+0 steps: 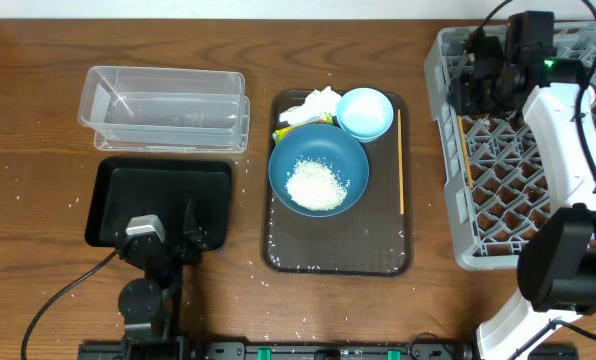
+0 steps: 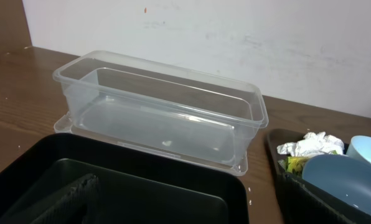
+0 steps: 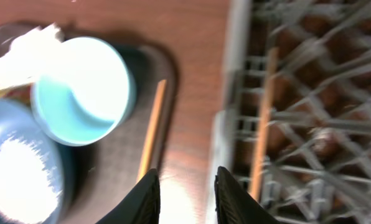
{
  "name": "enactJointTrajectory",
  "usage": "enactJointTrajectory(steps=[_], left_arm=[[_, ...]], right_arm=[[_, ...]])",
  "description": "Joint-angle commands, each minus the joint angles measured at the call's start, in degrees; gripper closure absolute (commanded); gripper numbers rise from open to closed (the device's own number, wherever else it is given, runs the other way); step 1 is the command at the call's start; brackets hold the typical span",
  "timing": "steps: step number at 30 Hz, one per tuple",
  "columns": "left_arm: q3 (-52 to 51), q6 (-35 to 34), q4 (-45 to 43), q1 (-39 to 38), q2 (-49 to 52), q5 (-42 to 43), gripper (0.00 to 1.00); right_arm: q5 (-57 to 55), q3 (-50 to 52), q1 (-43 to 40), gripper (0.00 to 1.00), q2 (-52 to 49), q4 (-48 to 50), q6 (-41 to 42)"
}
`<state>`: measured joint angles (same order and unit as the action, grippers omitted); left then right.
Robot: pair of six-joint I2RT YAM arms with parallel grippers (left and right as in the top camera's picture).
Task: Sort waste into correct bins and load items into the dishwasher rack
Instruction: 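Return the right gripper to grasp the remaining chopstick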
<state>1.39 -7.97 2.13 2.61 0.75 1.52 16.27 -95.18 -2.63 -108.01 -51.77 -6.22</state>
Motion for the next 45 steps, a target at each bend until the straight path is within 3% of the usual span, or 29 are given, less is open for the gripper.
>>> enactJointTrajectory(steps=[1, 9, 13, 22, 26, 45], left_arm=[[-1.16, -0.68, 1.97, 0.31, -0.15, -1.14, 0.08], [-1.16, -0.68, 1.97, 0.31, -0.15, -1.14, 0.08], [-1.16, -0.68, 1.97, 0.31, -0.15, -1.14, 0.08], [-1.16, -0.68, 1.97, 0.31, -0.15, -1.14, 0.08], [-1.16, -0.68, 1.97, 0.31, -0.15, -1.14, 0.08], [-1.16, -0.68, 1.97, 0.31, -0.15, -1.14, 0.08]], right_arm=[[4.74, -0.28, 2.36, 0.72, -0.55, -3.1, 1.05], [-3.23, 5.6, 10.29, 0.71, -0.66, -6.82, 10.01], [-12.09, 12.61, 14.38, 0.7, -0.66, -2.38, 16.46], [-20.81, 22.53, 20.11, 0.66, -0.66, 8.9, 23.23], [-25.11, 23.8, 20.7, 0.64, -0.66, 10.27, 23.37], [-21.2, 25.66, 20.7, 0.67, -0.9, 16.85, 23.56]])
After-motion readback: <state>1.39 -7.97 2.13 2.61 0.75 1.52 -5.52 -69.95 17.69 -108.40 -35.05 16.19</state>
